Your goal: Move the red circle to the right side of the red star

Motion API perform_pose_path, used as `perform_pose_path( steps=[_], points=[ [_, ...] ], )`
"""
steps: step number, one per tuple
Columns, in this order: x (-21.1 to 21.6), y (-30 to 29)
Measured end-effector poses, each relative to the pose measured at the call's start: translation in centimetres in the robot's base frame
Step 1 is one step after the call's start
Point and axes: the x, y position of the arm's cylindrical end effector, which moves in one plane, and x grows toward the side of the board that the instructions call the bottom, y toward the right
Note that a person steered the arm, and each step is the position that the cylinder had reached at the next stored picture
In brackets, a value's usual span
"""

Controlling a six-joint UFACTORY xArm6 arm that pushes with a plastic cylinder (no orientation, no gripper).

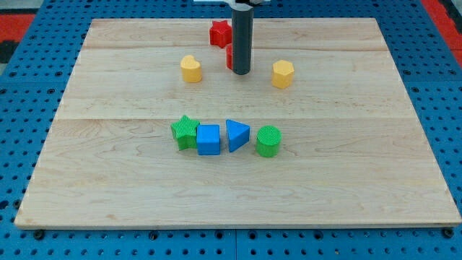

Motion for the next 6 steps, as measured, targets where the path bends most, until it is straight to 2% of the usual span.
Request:
perform_pose_path(
  steps=[2, 6],
  points=[
    [0.4, -1.5],
    [0.3, -0.9]
  ],
)
